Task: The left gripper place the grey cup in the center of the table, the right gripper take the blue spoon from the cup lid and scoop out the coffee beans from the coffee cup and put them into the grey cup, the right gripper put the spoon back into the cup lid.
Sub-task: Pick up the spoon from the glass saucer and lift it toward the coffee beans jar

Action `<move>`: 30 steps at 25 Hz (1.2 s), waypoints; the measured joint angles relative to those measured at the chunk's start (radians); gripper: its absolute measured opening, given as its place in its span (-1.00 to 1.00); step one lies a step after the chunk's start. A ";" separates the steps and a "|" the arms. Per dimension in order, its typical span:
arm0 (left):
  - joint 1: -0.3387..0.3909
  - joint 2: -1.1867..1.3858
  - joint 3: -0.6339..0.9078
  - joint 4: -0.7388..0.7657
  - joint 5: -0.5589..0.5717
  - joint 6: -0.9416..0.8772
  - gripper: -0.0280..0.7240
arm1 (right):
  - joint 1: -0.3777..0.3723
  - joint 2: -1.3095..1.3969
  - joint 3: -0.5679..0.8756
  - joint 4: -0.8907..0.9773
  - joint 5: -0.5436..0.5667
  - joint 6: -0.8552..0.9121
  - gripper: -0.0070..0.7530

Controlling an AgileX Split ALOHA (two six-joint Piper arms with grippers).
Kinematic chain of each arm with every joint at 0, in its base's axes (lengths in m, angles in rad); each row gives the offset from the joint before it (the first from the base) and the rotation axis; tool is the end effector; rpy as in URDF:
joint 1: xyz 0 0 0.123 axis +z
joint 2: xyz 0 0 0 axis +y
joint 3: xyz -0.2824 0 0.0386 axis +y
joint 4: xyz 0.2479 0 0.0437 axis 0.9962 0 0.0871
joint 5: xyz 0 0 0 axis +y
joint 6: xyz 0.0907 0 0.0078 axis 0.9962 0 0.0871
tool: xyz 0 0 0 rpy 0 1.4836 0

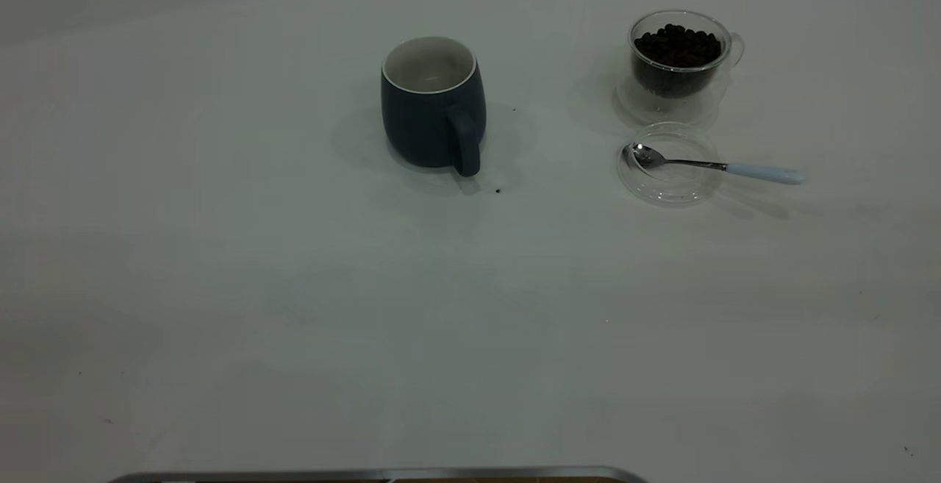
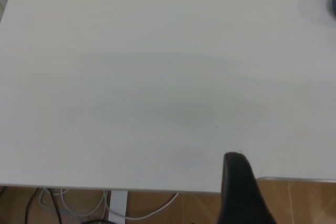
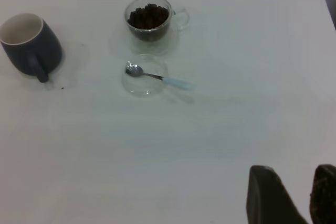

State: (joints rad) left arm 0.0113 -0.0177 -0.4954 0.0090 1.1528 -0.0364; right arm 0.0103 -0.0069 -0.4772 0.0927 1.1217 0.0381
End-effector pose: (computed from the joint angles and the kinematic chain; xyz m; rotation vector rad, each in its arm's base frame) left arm -0.0111 0.0006 0.2685 -0.0516 2.1226 -0.0040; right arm -0.0063 0.0075 0.2663 0.0226 2.1205 0.1412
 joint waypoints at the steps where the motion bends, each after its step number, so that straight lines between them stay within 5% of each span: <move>1: 0.000 0.000 0.000 0.000 0.000 0.000 0.40 | 0.000 0.000 0.000 0.005 0.000 0.000 -0.36; 8: 0.000 0.000 0.000 0.000 0.000 0.000 0.40 | 0.000 0.068 -0.003 0.127 -0.063 -0.012 -0.24; 17: 0.000 0.000 0.000 0.000 0.001 0.000 0.40 | 0.000 0.475 -0.003 0.271 -0.318 -0.156 0.52; 23: 0.000 0.000 0.000 0.000 0.001 -0.001 0.40 | 0.000 0.899 -0.003 0.429 -0.528 -0.380 0.51; 30: 0.000 0.000 0.000 0.000 0.001 -0.001 0.40 | 0.000 1.307 -0.003 0.938 -0.716 -0.879 0.49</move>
State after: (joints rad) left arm 0.0113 -0.0177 -0.4954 0.0090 1.1541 -0.0376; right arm 0.0103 1.3001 -0.4802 1.0307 0.4053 -0.8414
